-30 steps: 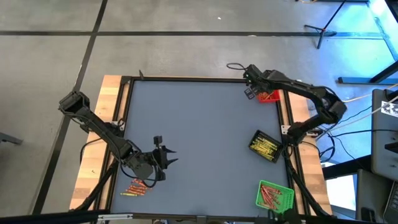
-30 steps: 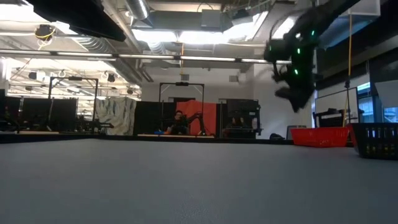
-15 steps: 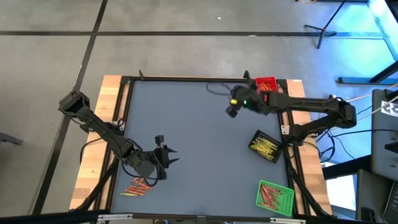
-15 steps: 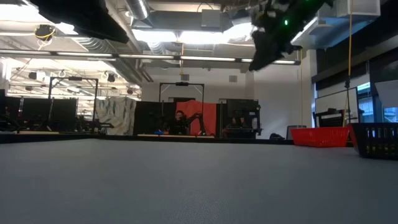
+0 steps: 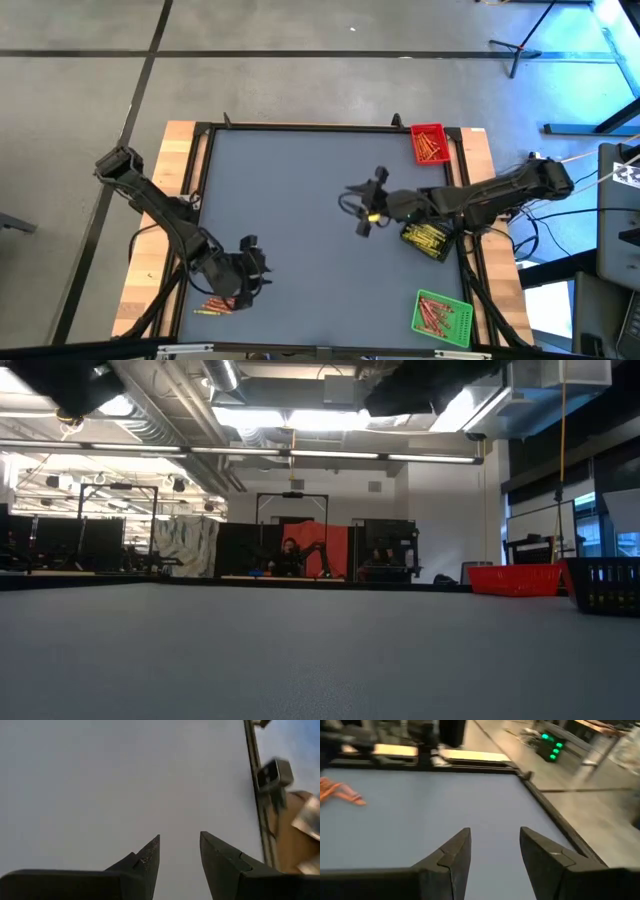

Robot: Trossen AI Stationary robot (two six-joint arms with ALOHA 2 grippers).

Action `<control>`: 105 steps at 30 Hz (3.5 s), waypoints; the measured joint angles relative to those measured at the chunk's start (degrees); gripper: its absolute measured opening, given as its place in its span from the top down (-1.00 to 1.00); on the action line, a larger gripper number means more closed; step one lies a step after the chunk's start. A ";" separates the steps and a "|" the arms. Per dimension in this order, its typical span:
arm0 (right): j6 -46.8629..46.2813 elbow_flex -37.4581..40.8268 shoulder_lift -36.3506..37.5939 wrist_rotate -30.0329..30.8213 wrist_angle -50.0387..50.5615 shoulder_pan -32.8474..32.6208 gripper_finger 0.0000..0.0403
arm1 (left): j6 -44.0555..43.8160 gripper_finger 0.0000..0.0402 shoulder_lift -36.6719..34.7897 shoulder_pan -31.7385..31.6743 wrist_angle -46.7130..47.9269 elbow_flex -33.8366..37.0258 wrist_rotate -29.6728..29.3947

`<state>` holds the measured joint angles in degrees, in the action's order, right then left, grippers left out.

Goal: Sort crayons
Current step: Put the orange crayon into the red basket

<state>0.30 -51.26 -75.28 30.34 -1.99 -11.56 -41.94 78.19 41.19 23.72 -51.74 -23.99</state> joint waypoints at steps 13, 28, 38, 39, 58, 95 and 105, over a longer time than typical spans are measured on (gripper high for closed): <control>5.22 3.19 -6.60 -14.36 -19.31 -3.10 0.17 | -29.51 0.38 0.01 7.50 17.62 -0.68 10.20; 6.42 3.16 -7.17 -14.97 -20.93 -3.10 0.17 | -43.07 0.38 0.57 10.43 15.90 5.76 10.16; 6.44 3.16 -7.17 -14.97 -20.90 -3.06 0.17 | -43.40 0.38 5.00 4.81 13.22 8.57 11.20; 6.44 3.16 -7.17 -14.98 -20.90 -3.06 0.17 | -43.16 0.38 6.13 4.17 12.85 8.57 12.13; 6.44 3.16 -7.17 -14.99 -20.58 -3.06 0.17 | -37.15 0.51 11.39 0.97 10.30 8.50 16.07; 4.14 3.06 -8.75 -15.01 -21.03 -3.06 0.03 | -11.23 0.93 10.20 0.94 9.89 -3.90 -9.68; 4.54 3.06 -9.42 -15.41 -21.08 -3.06 -0.38 | 3.93 0.93 7.13 1.51 7.29 -6.38 -34.41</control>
<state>4.84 -48.21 -84.71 14.93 -23.07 -14.61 -38.01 85.32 42.70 31.01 -58.13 -58.40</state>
